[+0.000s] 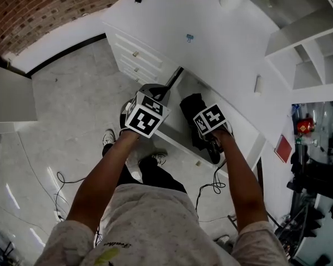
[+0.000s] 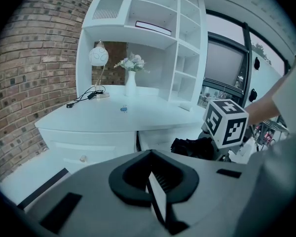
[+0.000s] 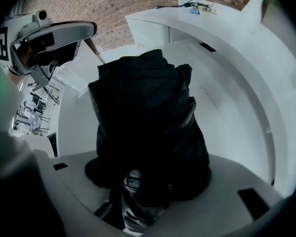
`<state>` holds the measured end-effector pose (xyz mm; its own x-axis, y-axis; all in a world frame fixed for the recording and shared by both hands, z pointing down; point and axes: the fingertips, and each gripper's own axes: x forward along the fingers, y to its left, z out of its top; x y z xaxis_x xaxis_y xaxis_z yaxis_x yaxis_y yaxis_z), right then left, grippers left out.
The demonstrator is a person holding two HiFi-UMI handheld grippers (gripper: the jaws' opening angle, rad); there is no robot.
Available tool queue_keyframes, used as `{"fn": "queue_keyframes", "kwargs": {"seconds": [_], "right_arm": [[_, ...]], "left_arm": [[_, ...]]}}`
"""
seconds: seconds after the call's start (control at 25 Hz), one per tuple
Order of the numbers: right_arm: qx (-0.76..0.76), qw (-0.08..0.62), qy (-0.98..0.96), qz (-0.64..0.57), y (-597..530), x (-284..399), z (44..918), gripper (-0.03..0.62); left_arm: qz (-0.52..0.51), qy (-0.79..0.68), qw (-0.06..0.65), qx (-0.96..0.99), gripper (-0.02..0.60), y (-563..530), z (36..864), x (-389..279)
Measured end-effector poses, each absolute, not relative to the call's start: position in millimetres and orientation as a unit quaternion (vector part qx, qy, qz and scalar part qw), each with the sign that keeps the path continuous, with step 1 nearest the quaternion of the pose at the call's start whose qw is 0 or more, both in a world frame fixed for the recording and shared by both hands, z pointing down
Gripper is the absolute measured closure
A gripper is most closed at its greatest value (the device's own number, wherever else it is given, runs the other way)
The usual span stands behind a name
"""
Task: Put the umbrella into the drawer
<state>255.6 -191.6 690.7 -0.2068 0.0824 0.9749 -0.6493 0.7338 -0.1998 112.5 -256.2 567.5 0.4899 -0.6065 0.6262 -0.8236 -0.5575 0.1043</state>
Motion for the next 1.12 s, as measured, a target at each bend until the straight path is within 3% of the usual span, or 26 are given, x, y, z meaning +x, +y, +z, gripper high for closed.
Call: {"fn": "queue_keyframes", "kwargs": {"seconds": [1.12], "right_arm": [[0.211, 0.596, -0.697, 0.338, -198, 255, 726, 0.341]], "left_arm": [[0.292, -0.426, 0.211, 0.83, 0.584, -251, 585, 109]]}}
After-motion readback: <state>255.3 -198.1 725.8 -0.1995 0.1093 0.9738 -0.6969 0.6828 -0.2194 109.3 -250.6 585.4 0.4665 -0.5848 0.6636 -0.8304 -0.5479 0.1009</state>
